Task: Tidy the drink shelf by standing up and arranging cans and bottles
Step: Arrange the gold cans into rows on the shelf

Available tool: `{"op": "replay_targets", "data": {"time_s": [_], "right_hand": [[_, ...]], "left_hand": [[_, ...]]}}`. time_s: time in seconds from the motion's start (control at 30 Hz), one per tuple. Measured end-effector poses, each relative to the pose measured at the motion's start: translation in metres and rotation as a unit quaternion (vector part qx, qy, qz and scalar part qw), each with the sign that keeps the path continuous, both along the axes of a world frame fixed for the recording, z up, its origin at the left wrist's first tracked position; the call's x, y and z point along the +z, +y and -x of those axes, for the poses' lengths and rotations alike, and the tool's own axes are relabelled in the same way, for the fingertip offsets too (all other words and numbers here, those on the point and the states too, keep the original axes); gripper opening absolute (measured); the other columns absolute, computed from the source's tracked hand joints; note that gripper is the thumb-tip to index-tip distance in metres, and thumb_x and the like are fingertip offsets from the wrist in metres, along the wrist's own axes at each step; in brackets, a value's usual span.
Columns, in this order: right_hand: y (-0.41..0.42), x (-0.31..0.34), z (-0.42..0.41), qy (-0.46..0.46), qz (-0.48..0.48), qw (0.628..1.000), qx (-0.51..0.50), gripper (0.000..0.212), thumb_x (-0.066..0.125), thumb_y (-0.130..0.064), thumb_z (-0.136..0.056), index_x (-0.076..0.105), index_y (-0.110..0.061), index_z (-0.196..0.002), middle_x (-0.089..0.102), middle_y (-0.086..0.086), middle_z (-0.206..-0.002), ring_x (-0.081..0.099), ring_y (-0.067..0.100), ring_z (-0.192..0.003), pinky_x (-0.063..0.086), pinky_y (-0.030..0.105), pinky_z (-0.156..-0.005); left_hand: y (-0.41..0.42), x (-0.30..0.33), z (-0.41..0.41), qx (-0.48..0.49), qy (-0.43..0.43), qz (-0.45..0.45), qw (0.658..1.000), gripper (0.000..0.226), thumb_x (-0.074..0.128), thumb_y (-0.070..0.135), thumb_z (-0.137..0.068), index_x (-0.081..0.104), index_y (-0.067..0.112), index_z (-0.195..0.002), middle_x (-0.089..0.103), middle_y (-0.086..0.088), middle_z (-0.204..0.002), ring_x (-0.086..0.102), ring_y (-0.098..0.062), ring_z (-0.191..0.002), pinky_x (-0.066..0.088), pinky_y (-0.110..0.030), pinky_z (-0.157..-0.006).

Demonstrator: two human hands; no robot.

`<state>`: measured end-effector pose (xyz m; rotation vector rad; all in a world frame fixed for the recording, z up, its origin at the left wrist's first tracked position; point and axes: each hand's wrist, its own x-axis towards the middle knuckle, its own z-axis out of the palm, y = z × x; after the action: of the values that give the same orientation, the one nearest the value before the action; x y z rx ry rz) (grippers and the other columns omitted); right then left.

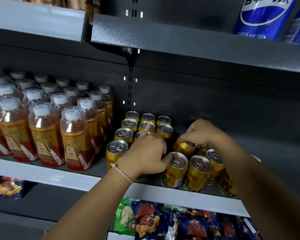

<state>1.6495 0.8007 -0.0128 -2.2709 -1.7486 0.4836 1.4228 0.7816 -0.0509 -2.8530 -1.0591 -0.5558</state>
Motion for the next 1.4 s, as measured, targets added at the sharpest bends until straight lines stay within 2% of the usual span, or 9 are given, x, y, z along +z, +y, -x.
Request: {"op": "replay_targets", "data": {"time_s": [0.2, 0.33, 0.43, 0.6, 0.7, 0.87, 1.0, 1.17, 1.4], "right_hand": [[0.008, -0.004, 0.003, 0.083, -0.015, 0.996, -0.012, 0.037, 0.081, -0.053, -0.062, 0.079, -0.020, -0.078, 0.076, 0.003, -0.071, 0.076, 0.024, -0.072, 0.064, 0.041, -0.067], [0.011, -0.007, 0.006, 0.117, -0.045, 0.992, -0.013, 0.028, 0.081, -0.048, -0.073, 0.079, -0.023, -0.084, 0.077, 0.001, -0.080, 0.074, 0.020, -0.080, 0.064, 0.037, -0.070], [0.010, -0.009, 0.010, 0.146, -0.061, 0.987, -0.004, 0.023, 0.080, -0.044, -0.079, 0.079, -0.024, -0.089, 0.076, -0.002, -0.083, 0.071, 0.018, -0.085, 0.056, 0.031, -0.064], [0.004, -0.008, 0.020, 0.160, -0.085, 0.982, 0.054, 0.013, 0.084, -0.037, -0.077, 0.077, -0.032, -0.086, 0.074, -0.010, -0.094, 0.067, 0.010, -0.094, 0.057, 0.033, -0.081], [0.003, -0.013, 0.029, 0.134, -0.092, 0.984, 0.073, 0.021, 0.086, -0.039, -0.074, 0.072, -0.032, -0.089, 0.072, -0.009, -0.096, 0.067, 0.011, -0.095, 0.058, 0.035, -0.083], [0.005, -0.022, 0.041, 0.033, -0.128, 0.986, 0.102, 0.048, 0.085, -0.047, -0.069, 0.072, -0.024, -0.109, 0.067, -0.009, -0.106, 0.062, 0.010, -0.097, 0.046, 0.022, -0.067], [0.006, -0.028, 0.048, 0.016, -0.136, 0.985, 0.108, 0.064, 0.087, -0.048, -0.067, 0.069, -0.018, -0.121, 0.068, -0.001, -0.118, 0.064, 0.016, -0.106, 0.051, 0.027, -0.079], [0.004, -0.029, 0.055, 0.007, -0.149, 0.983, 0.106, 0.063, 0.088, -0.050, -0.066, 0.070, -0.018, -0.117, 0.069, -0.002, -0.116, 0.064, 0.015, -0.105, 0.053, 0.029, -0.081], [-0.004, -0.026, 0.052, 0.005, -0.127, 0.989, 0.080, 0.070, 0.089, -0.054, -0.063, 0.067, -0.020, -0.120, 0.058, -0.009, -0.107, 0.058, 0.011, -0.098, 0.044, 0.023, -0.070]], "left_hand": [[0.006, 0.005, 0.012, 0.014, -0.065, 0.035, 0.997, 0.033, 0.052, 0.023, -0.080, 0.072, 0.012, -0.104, 0.068, -0.006, -0.111, 0.053, -0.019, -0.115, -0.023, -0.015, -0.107], [0.016, 0.008, 0.019, 0.066, -0.082, 0.062, 0.993, 0.036, 0.053, 0.016, -0.081, 0.064, 0.009, -0.115, 0.066, -0.009, -0.116, 0.053, -0.025, -0.114, 0.010, -0.036, -0.122], [0.020, 0.007, 0.023, 0.092, -0.067, 0.082, 0.990, 0.038, 0.053, 0.014, -0.082, 0.064, 0.009, -0.118, 0.063, -0.010, -0.122, 0.050, -0.026, -0.119, 0.017, -0.034, -0.117], [0.027, 0.002, 0.028, 0.108, -0.088, 0.117, 0.983, 0.042, 0.051, 0.012, -0.082, 0.064, 0.012, -0.122, 0.060, -0.009, -0.126, 0.049, -0.025, -0.123, 0.032, -0.034, -0.112], [0.033, 0.001, 0.030, 0.121, -0.082, 0.138, 0.980, 0.040, 0.051, 0.014, -0.082, 0.063, 0.013, -0.120, 0.059, -0.008, -0.126, 0.053, -0.026, -0.118, 0.050, -0.041, -0.096], [0.036, -0.001, 0.027, 0.111, -0.055, 0.134, 0.983, 0.036, 0.051, 0.020, -0.088, 0.062, 0.014, -0.121, 0.059, -0.007, -0.128, 0.052, -0.025, -0.120, 0.049, -0.038, -0.096], [0.036, -0.003, 0.022, 0.092, -0.050, 0.135, 0.985, 0.032, 0.050, 0.021, -0.089, 0.062, 0.012, -0.118, 0.059, -0.008, -0.126, 0.052, -0.028, -0.119, 0.047, -0.040, -0.098], [0.038, -0.010, 0.020, 0.083, -0.053, 0.108, 0.989, 0.027, 0.047, 0.022, -0.092, 0.062, 0.010, -0.110, 0.061, -0.010, -0.118, 0.053, -0.025, -0.111, 0.038, -0.031, -0.101], [0.038, -0.020, 0.021, 0.075, -0.062, 0.079, 0.992, 0.035, 0.044, 0.026, -0.092, 0.065, 0.010, -0.116, 0.061, -0.010, -0.127, 0.050, -0.024, -0.121, 0.032, -0.032, -0.110]]}}
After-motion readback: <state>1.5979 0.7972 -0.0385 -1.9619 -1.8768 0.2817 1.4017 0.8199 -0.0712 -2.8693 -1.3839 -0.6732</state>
